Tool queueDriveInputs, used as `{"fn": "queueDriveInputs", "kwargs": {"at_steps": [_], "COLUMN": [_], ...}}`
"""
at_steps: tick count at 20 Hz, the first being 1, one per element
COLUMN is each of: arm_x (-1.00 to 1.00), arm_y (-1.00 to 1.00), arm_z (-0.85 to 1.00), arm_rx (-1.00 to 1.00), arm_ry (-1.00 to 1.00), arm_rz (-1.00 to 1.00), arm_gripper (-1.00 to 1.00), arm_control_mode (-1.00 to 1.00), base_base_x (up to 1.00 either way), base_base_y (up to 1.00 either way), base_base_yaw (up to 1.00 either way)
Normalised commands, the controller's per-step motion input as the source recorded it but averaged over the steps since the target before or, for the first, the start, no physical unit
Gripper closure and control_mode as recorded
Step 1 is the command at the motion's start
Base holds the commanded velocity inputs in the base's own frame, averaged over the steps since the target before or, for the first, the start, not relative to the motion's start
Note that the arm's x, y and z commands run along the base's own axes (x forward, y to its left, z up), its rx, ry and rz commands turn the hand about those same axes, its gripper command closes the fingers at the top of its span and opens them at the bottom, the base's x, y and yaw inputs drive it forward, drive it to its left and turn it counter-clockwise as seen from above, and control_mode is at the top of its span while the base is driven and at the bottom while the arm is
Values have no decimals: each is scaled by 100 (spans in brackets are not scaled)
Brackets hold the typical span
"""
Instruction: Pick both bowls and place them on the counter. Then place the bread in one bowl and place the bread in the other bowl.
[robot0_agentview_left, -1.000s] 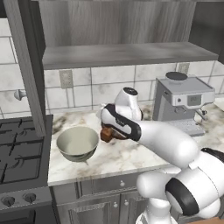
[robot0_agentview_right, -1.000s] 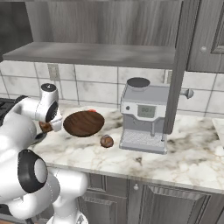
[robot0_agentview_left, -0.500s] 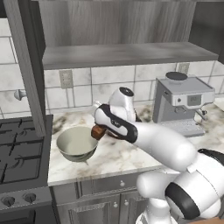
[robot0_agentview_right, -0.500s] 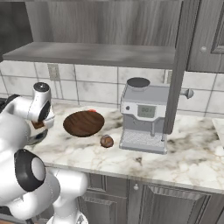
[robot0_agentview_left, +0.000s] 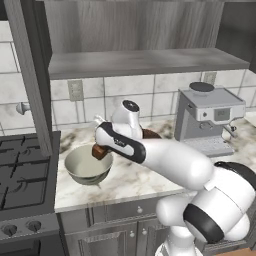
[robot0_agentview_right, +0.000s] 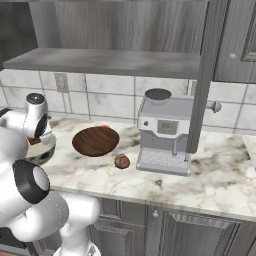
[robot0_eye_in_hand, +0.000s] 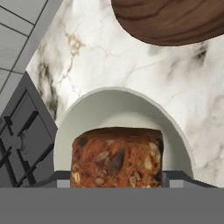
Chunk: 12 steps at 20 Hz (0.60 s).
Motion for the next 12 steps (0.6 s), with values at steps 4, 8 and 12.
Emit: {"fn": "queueDriveInputs", "kwargs": {"at_steps": [4, 8, 12], "arm_x": [14, 12, 4], "arm_y": [36, 27, 18], "arm_z": [-4, -10, -11], "arm_rx": [0, 0, 0], "arm_ry": [0, 2, 6], "arm_rz": [0, 0, 0], "arm_gripper": [100, 100, 100], "arm_control_mode": [-100, -100, -100], "base_base_x": [0, 0, 0], "base_base_y": [0, 0, 0], "base_base_yaw": [0, 0, 0]}}
